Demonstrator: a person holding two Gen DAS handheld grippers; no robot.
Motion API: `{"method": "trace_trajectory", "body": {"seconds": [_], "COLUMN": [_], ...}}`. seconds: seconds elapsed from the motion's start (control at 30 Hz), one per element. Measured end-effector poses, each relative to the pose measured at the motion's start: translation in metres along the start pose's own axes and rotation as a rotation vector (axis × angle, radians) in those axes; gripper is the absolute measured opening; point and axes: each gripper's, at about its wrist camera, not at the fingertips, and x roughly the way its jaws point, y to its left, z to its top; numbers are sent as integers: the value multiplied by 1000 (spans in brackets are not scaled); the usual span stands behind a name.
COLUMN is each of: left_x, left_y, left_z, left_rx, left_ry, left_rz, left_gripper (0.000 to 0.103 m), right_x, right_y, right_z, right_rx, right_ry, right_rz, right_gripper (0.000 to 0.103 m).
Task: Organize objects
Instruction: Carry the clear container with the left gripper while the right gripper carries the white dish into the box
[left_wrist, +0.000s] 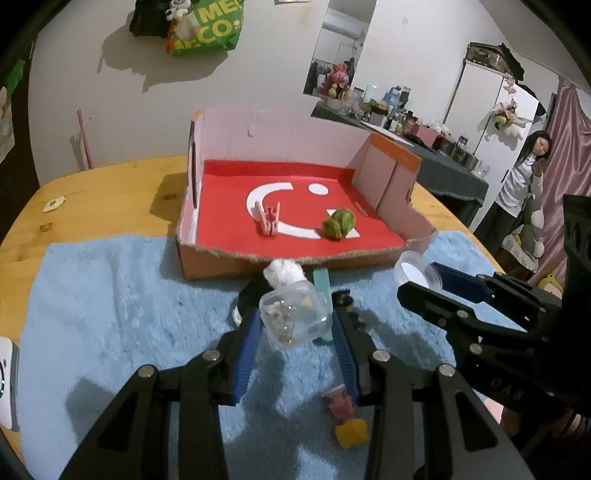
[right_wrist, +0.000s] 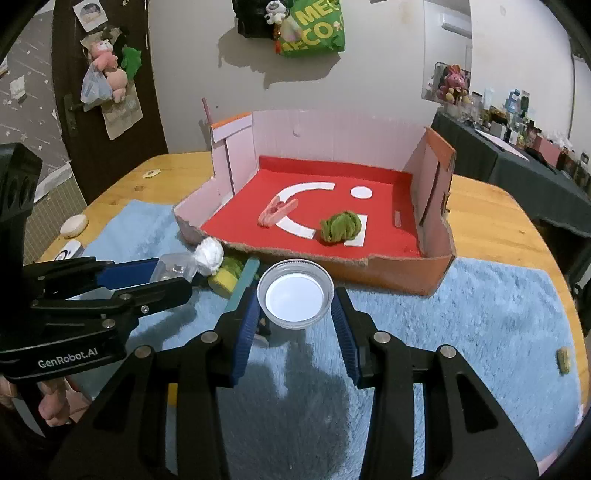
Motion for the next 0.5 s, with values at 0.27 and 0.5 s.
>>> {"method": "trace_trajectory", "body": {"seconds": [0.27,0.5], "left_x": [-2,7], "left_y": [3,7], "left_z": [20,39], "left_rx": [3,-4], "left_ry": [-22,-14], "left_rz": [11,4], "left_gripper": [42,42], "right_x": [-1,3], "right_y": [-1,-6], "right_z": [14,25], "right_rx": [-6,-7], "right_ry": [-16,-14], "right_rz": [5,6], "right_gripper": [39,39]}}
